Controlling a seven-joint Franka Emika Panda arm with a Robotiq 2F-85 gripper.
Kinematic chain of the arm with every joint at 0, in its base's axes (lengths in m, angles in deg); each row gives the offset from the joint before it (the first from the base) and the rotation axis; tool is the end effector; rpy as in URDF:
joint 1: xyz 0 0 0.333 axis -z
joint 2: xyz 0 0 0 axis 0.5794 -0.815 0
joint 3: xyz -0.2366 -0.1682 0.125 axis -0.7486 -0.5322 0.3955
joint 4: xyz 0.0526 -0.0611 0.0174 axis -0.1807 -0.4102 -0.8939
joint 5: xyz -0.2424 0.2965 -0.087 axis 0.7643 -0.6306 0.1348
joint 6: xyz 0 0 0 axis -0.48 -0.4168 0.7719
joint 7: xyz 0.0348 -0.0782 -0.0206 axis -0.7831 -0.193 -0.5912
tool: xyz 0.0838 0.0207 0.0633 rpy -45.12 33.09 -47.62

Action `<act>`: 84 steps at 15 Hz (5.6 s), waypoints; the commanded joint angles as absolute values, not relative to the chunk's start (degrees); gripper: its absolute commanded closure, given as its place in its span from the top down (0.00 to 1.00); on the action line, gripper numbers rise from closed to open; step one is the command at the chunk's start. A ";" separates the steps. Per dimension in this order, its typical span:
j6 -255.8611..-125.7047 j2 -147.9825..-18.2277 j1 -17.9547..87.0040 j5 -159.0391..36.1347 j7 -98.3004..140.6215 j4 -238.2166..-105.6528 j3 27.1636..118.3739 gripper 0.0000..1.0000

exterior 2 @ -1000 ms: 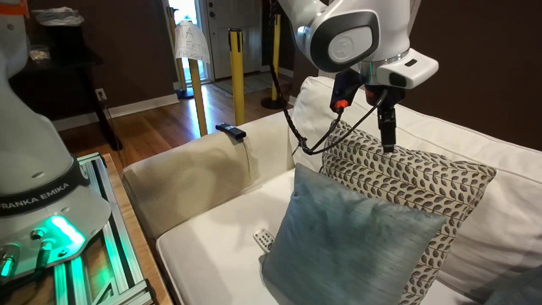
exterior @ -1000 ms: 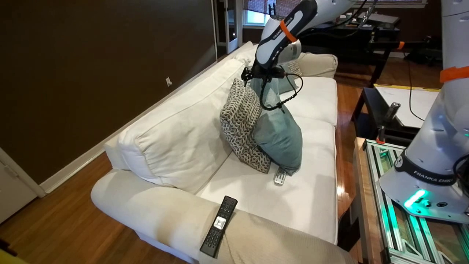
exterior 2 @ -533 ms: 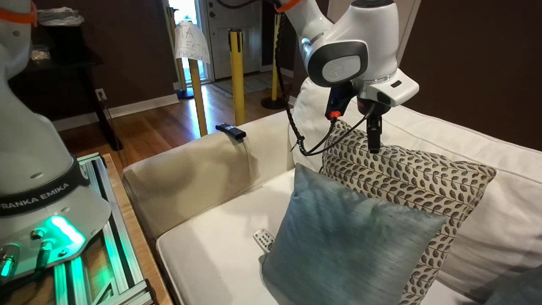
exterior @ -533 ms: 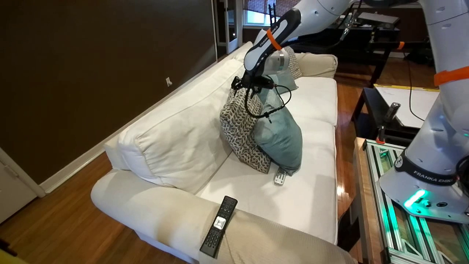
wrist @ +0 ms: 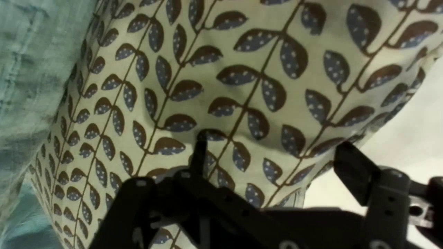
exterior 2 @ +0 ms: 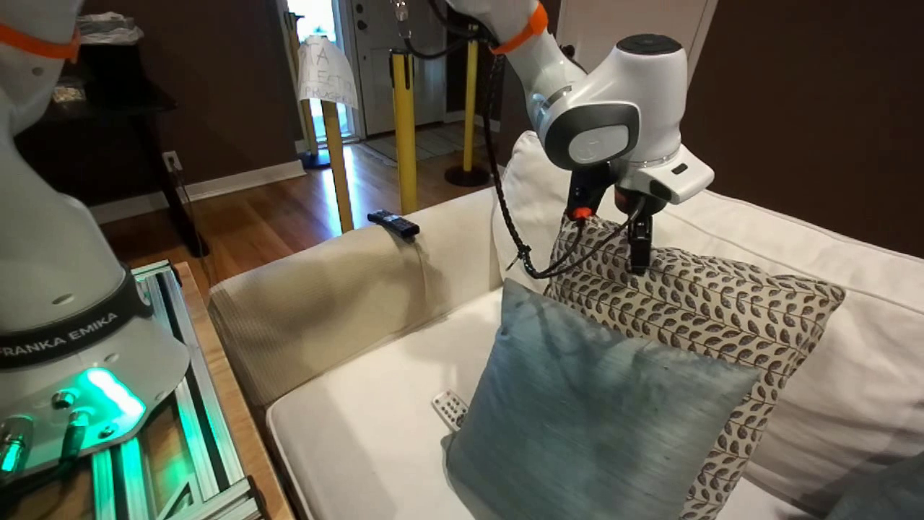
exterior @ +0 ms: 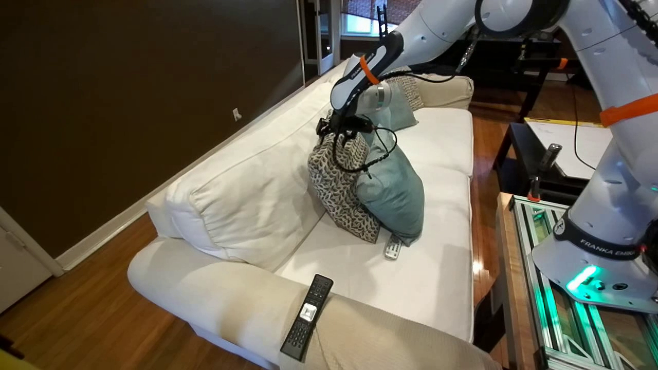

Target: Swap the blue pillow and the cheetah print pillows' places

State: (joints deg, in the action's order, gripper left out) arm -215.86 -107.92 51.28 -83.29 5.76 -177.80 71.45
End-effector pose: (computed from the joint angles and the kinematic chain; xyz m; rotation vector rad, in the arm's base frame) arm 0.6508 -0.2585 0.2084 -2.6386 1.3965 -0.5386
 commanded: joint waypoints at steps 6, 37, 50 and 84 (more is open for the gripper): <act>-204.13 -111.91 57.40 -93.49 14.53 -168.45 83.51 0.24; -205.27 -122.15 45.07 -74.40 4.18 -160.25 66.64 0.45; -202.71 -112.27 52.31 -85.37 10.72 -165.62 77.08 0.02; -196.69 -84.67 41.23 -92.95 19.15 -187.21 76.76 0.90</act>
State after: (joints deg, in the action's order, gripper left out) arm -196.67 -89.53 42.58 -98.83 21.19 -182.24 80.37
